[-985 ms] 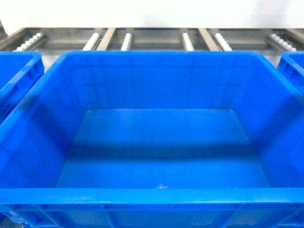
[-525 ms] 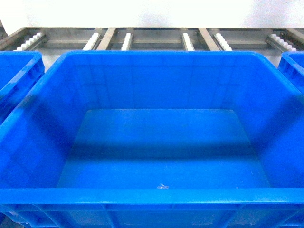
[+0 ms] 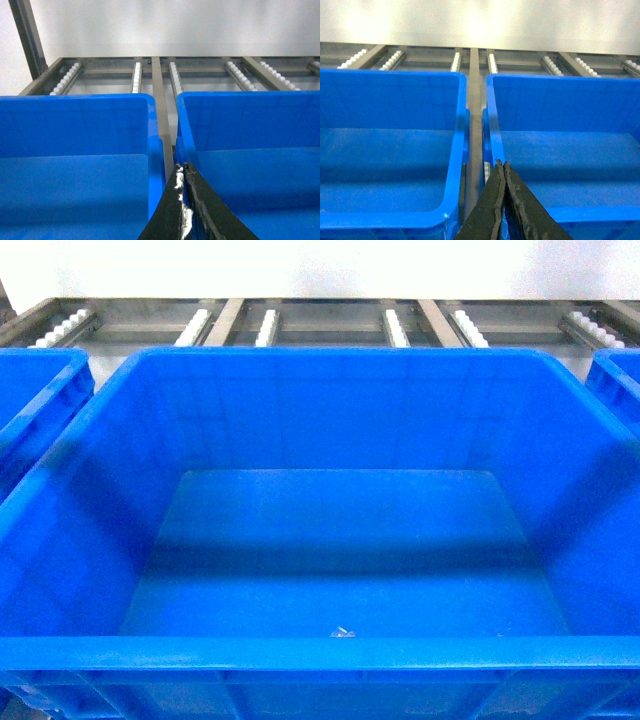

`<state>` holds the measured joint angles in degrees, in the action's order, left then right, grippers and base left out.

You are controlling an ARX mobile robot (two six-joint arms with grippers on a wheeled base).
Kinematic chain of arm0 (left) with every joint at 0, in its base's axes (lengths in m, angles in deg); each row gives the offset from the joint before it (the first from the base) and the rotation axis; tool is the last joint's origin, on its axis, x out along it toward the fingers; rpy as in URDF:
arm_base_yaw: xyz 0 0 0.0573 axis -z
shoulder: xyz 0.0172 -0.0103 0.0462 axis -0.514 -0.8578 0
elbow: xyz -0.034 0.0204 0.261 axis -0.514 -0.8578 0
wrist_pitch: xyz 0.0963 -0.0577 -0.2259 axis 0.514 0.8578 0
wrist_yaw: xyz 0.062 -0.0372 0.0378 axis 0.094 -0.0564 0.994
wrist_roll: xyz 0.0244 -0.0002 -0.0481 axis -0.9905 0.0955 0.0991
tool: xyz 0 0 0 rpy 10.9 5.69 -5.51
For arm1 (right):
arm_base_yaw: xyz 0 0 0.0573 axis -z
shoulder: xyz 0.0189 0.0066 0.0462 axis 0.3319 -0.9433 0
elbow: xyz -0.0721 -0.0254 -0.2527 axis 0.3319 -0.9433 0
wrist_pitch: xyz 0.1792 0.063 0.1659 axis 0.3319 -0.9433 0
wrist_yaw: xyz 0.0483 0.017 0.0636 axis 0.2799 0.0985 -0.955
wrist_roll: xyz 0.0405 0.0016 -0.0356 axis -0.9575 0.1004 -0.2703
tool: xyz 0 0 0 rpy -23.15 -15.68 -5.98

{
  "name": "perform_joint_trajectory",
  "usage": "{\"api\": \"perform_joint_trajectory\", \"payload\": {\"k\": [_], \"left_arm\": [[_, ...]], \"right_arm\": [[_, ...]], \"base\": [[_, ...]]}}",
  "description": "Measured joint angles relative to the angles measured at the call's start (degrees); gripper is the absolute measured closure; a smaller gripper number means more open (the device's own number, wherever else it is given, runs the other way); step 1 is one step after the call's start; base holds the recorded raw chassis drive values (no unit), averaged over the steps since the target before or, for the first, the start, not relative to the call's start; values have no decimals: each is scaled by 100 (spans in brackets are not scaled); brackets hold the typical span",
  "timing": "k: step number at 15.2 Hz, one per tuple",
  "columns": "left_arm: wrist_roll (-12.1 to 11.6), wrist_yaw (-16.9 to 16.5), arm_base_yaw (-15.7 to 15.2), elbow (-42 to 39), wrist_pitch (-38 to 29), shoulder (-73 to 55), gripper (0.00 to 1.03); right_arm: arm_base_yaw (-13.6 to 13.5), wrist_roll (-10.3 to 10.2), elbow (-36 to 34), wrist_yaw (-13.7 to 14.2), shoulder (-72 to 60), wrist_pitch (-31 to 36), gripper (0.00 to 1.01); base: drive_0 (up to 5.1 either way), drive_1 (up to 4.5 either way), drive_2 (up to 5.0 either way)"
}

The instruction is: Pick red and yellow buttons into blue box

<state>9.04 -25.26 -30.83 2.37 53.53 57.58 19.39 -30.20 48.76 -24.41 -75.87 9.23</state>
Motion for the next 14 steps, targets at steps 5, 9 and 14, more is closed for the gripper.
{"api": "perform_joint_trajectory", "payload": {"k": [5,9,14], "left_arm": [[2,4,0,-319,326,621,101],[0,-4,0,-529,402,1056,101],[-2,-11,0,-555,1700,2000,101]], "right_arm": [[0,-2,-219,2,234,11,99],[0,0,-219,2,247,59,99],[0,0,-219,2,247,63,99]], "base": [[0,0,0],[0,0,0],[0,0,0]]}}
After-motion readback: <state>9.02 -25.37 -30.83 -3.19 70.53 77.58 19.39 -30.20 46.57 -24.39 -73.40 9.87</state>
